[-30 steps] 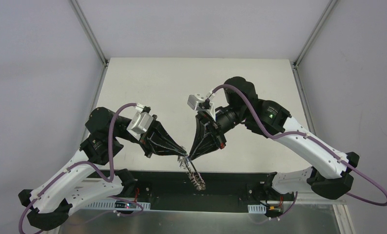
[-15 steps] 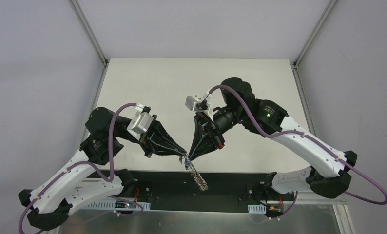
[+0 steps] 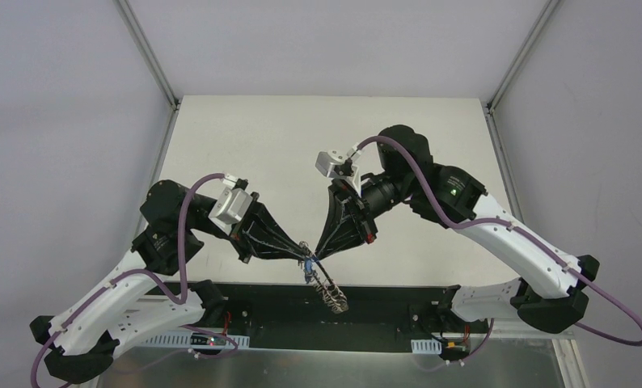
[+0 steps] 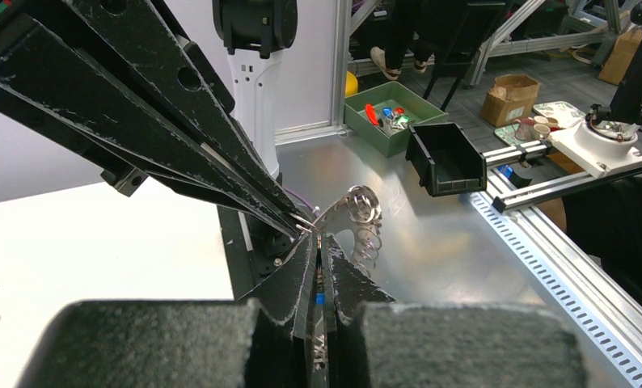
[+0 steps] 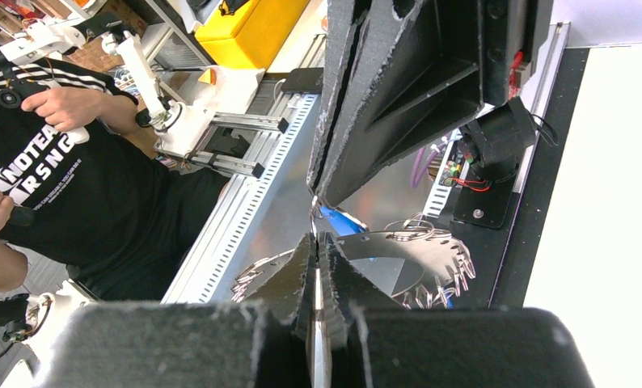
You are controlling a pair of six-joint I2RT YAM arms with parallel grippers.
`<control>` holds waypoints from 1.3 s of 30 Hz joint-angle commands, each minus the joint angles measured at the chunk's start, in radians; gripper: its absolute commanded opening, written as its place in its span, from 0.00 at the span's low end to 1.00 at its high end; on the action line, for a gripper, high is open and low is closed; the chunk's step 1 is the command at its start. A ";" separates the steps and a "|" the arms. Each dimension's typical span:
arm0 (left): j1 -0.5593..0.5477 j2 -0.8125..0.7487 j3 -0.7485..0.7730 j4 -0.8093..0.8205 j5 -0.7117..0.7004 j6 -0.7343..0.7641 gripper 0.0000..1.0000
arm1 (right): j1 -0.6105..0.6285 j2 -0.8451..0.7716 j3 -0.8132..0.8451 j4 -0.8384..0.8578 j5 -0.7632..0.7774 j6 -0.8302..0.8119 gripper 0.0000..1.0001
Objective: Put the keys on the keyring
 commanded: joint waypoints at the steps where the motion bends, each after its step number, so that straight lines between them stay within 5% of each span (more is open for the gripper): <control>1: -0.009 -0.019 0.002 0.053 0.035 0.007 0.00 | -0.012 -0.045 -0.001 0.075 0.009 0.011 0.00; 10: -0.009 -0.016 0.002 0.054 0.016 0.003 0.00 | -0.015 -0.089 -0.058 0.165 0.115 0.061 0.00; 23: -0.009 -0.026 0.009 -0.002 -0.079 0.032 0.03 | 0.062 -0.286 -0.276 0.441 0.525 0.139 0.00; 34: -0.008 -0.035 0.012 -0.043 -0.142 0.040 0.33 | 0.113 -0.355 -0.356 0.556 0.696 0.125 0.00; 39: -0.010 -0.045 0.027 -0.068 -0.244 0.062 0.37 | 0.122 -0.401 -0.411 0.623 0.737 0.121 0.00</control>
